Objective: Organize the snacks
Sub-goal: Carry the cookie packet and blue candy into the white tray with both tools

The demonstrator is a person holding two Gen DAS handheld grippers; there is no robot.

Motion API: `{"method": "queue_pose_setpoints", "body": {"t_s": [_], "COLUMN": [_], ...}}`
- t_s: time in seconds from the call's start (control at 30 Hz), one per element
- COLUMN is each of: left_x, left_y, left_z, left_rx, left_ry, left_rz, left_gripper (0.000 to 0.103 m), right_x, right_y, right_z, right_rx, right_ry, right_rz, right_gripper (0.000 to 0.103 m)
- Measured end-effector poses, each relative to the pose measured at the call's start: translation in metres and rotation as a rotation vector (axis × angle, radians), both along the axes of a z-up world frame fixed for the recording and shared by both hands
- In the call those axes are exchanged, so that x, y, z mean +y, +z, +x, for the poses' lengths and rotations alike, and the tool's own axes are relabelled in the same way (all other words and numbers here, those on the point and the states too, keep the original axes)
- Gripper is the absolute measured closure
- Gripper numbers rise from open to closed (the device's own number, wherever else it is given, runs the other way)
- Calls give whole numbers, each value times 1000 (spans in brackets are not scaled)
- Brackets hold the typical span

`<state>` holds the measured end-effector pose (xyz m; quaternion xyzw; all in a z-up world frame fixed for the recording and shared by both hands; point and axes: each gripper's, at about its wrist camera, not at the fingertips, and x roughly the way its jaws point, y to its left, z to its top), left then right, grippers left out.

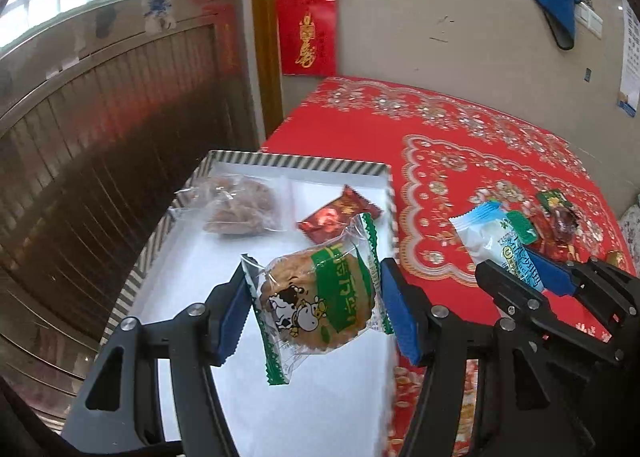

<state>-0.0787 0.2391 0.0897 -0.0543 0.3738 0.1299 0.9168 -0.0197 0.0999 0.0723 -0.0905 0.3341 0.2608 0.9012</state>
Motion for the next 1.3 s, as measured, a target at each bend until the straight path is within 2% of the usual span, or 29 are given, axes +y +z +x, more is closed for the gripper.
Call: {"method": "queue_pose_setpoints", "body": {"t_s": [0.17, 0.3, 0.6, 0.87, 1.3], "left_x": [27, 46, 81, 92, 98], "left_y": [-6, -10, -30, -39, -53], "left_z": [3, 3, 10, 16, 27], "left_rx": [32, 45, 95, 118, 152], "left_ry": [22, 60, 103, 108, 115], "left_rz": [-25, -7, -16, -26, -29], "left_gripper": [40, 40, 40, 40, 40], "right_x": [21, 36, 79, 102, 114], "right_y": [-1, 0, -12, -27, -41], "right_z": [5, 8, 16, 23, 35], "right_rx": [9, 7, 38, 71, 114], "right_ry": [30, 53, 116, 141, 149], "right_rz": [-11, -21, -54, -84, -106], "right_gripper": [73, 73, 73, 73, 73]}}
